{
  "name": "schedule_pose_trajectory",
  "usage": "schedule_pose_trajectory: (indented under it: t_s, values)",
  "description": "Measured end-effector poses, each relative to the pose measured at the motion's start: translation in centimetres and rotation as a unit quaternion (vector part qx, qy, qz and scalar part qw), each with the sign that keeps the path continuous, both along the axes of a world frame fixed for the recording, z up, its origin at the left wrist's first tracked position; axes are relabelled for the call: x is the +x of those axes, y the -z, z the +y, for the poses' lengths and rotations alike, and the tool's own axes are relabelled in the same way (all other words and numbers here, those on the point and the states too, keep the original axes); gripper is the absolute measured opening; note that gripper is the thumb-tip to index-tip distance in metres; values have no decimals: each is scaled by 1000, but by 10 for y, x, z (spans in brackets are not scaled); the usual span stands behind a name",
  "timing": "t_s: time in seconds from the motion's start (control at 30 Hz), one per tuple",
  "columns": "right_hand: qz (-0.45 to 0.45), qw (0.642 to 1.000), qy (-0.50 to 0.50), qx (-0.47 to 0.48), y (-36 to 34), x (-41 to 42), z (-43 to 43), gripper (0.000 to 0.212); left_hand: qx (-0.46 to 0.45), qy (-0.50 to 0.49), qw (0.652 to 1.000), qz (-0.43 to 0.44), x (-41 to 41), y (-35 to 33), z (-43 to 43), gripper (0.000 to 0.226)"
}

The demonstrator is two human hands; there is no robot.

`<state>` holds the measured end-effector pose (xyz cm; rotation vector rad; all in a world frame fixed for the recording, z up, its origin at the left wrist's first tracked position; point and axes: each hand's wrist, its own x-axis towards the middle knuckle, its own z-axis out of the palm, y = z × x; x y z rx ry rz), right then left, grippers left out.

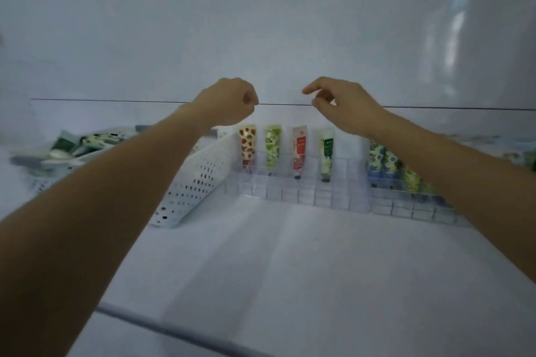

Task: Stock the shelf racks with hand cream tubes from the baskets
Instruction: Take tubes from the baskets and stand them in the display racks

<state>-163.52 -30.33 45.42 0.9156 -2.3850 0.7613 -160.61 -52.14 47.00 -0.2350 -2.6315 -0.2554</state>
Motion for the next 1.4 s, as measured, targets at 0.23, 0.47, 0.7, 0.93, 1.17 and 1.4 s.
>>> schedule_pose_trajectory:
  t_s: [0.23,0.47,0.7,0.93,1.17,1.4]
  values:
    - [-21,993,-74,93,17,5,-116,25,-46,-13,997,-54,-4,0,-121,19]
    - [-85,988,-84,97,23,-13,-172,14,-36,66,979,-190,-37,18,-175,14]
    - [-141,977,-70,147,21,-33,-198,7,-103,110,956,-252,-80,35,-191,23]
    - [-203,938,-58,275,17,-50,-225,5,-217,87,918,-322,-106,61,-180,35]
    - [-252,840,-3,481,28,-63,-262,31,-241,65,898,-361,-102,67,-177,31]
    - [-238,834,2,498,41,-67,-273,19,-167,85,943,-274,-105,55,-182,33]
